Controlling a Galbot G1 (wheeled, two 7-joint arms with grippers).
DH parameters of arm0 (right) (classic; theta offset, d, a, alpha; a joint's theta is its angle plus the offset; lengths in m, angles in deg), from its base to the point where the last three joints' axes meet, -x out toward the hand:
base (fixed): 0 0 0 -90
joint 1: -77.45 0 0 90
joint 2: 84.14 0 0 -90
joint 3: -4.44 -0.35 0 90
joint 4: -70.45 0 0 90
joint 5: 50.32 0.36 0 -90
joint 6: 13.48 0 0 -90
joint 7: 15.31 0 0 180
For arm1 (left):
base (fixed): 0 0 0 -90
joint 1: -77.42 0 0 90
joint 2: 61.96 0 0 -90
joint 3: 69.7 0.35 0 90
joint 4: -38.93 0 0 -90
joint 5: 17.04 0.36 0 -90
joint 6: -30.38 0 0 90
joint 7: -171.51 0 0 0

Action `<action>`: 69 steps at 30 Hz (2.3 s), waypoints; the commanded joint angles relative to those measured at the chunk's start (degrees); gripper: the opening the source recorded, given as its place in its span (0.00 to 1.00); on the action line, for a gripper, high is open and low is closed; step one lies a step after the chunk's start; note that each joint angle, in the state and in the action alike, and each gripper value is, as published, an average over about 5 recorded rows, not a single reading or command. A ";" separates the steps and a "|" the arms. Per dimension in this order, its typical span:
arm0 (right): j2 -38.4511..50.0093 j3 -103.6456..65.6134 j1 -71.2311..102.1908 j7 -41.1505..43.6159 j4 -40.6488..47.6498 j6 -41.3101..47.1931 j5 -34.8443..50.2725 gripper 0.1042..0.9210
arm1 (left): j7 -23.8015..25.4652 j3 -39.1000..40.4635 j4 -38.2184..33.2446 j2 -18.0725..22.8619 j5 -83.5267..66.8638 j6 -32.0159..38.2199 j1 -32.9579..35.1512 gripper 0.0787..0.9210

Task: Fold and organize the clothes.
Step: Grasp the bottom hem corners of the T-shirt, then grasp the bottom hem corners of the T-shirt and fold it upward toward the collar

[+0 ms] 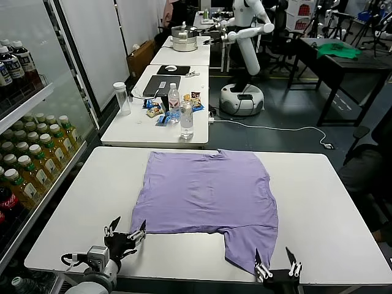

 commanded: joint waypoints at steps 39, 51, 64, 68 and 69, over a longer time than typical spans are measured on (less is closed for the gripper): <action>1.92 -1.22 -0.59 0.18 -6.17 -2.35 9.30 0.01 | -0.72 0.46 1.11 -1.13 -17.75 -2.56 -2.23 0.03; 8.94 -10.97 -13.05 1.26 -5.64 -1.96 16.54 0.01 | 0.09 -2.64 -2.10 -3.26 -23.31 -2.03 -6.11 0.02; 15.56 -6.57 -32.69 1.15 7.47 1.19 20.47 0.01 | 0.96 -1.68 4.20 -4.97 -25.73 -1.03 -14.01 0.02; 16.65 -3.86 -37.75 1.32 11.13 2.10 20.54 0.01 | 1.44 -0.77 6.65 -4.69 -25.39 -0.80 -16.37 0.02; 16.89 -3.21 -38.83 1.39 12.06 2.28 20.53 0.01 | 1.44 -0.45 7.32 -4.64 -25.33 -0.80 -17.10 0.02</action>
